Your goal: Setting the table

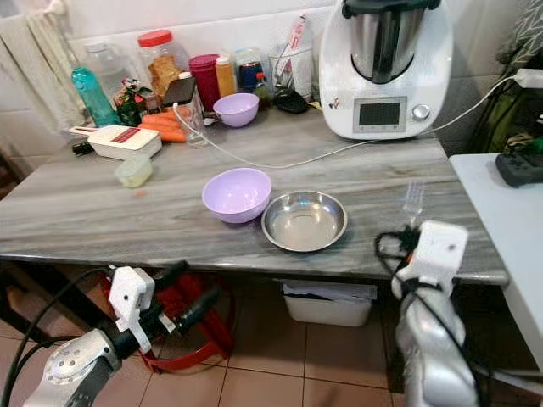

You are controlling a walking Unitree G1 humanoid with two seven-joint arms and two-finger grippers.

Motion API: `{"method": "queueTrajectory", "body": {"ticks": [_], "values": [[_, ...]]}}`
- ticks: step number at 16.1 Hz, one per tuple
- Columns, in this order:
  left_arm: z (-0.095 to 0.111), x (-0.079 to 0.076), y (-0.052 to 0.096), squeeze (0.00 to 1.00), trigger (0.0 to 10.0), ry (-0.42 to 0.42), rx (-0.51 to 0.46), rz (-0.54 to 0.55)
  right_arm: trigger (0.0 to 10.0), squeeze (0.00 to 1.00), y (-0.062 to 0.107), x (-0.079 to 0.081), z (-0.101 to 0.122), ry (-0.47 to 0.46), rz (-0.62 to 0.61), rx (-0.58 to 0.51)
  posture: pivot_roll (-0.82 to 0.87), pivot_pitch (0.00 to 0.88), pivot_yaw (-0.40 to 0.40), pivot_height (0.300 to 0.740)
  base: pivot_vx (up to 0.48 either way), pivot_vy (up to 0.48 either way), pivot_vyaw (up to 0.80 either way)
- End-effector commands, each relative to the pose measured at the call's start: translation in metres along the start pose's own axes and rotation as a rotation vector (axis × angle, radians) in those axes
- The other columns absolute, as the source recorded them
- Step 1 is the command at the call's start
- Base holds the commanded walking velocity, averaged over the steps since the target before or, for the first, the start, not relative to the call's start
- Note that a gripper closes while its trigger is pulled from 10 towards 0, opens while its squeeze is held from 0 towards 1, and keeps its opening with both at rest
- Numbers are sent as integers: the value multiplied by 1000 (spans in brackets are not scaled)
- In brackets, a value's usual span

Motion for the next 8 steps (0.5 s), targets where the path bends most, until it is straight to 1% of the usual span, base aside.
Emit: {"method": "queueTrajectory", "body": {"ticks": [1,3,4,5,8], "values": [[3,1,4,0,10000,-15,11,-21,10000,0,-8,3,-3,-2,16,47,-102,37,130,740,0,0,0],[3,-4,4,0,10000,-2,15,-45,10000,0,-19,4,0,6,35,80,-103,56,130,740,0,0,0],[3,-6,4,0,10000,0,16,-54,10000,0,-22,5,-2,15,46,100,-103,58,130,740,0,0,0],[3,-9,4,0,10000,5,17,-67,10000,0,-27,10,-2,10,69,124,-99,69,131,740,0,0,0],[4,-13,5,0,10000,11,18,-81,10000,0,-40,36,-4,30,177,185,-91,79,130,740,0,0,0]]}}
Point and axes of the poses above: a point about 5 cm out from each wrist's last joint towards the gripper, its own y axis pointing back from the gripper into the wrist, its own z axis along the axis of the wrist's last joint, x = y × z, the point moved 6 cm from there along -y, pointing out of the wrist towards the gripper
